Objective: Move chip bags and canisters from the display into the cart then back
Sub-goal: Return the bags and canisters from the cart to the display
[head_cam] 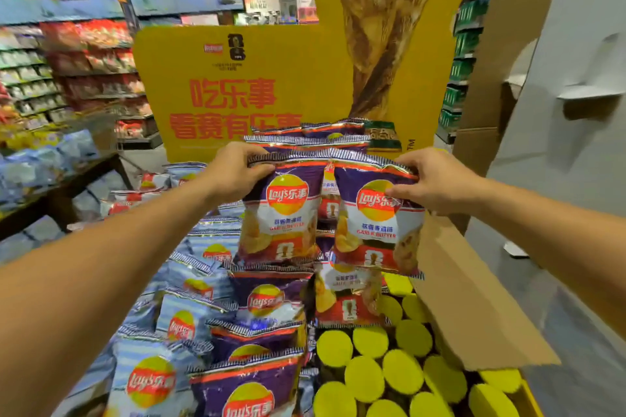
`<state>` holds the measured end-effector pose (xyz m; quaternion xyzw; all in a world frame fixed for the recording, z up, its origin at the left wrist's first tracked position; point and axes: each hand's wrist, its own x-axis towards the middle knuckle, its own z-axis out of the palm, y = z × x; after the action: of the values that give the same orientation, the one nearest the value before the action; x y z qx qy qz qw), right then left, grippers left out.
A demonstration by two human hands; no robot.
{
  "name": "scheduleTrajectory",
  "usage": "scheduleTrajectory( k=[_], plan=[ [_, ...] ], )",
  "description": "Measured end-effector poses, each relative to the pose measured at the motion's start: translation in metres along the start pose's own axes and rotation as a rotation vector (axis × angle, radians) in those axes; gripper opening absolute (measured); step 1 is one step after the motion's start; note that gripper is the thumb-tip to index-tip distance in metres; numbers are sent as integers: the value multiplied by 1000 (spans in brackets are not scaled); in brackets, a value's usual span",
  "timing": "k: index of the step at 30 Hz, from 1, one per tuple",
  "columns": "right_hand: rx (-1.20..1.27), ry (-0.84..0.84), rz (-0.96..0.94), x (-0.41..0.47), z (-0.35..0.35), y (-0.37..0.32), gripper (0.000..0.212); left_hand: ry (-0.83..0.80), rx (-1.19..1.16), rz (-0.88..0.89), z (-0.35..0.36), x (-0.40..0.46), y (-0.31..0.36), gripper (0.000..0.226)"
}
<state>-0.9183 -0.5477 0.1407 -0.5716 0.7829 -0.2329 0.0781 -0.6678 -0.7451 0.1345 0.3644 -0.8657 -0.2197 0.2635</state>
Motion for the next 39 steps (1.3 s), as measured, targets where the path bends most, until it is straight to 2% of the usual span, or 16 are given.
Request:
scheduleTrajectory(
  k=[6, 11, 13, 15, 17, 19, 23, 24, 26, 30, 35, 39],
  plan=[
    [-48, 84, 28, 52, -3, -9, 52, -71, 42, 16, -5, 58, -16, 22],
    [-99, 37, 18, 98, 23, -20, 60, -136, 22, 14, 5, 86, -49, 15],
    [-108, 16, 27, 111, 43, -20, 53, -120, 121, 10, 18, 94, -72, 17],
    [-225, 29, 26, 122, 68, -14, 52, -56, 467, 38, 36, 99, -97, 31],
    [-396, 121, -10, 128, 90, -7, 61, 65, 704, 48, 54, 96, -109, 46],
    [-459, 242, -31, 130, 104, -1, 68, 199, 758, 83, 66, 88, -109, 51],
    [-515, 382, -8, 129, 113, -1, 73, 408, 734, 259, 65, 75, -100, 35],
    [-522, 406, -2, 128, 114, -1, 72, 405, 698, 303, 63, 72, -99, 40],
    [-535, 434, 10, 125, 116, 1, 69, 268, 681, 392, 66, 64, -99, 54],
    [-546, 400, -7, 118, 115, 1, 57, -99, 928, 526, 73, 55, -115, 93],
    [-545, 328, -123, 106, 117, 8, 37, -142, 978, 580, 69, 54, -123, 99],
    [-505, 305, -141, 93, 108, 5, 40, -89, 910, 528, 68, 44, -109, 90]
  ],
)
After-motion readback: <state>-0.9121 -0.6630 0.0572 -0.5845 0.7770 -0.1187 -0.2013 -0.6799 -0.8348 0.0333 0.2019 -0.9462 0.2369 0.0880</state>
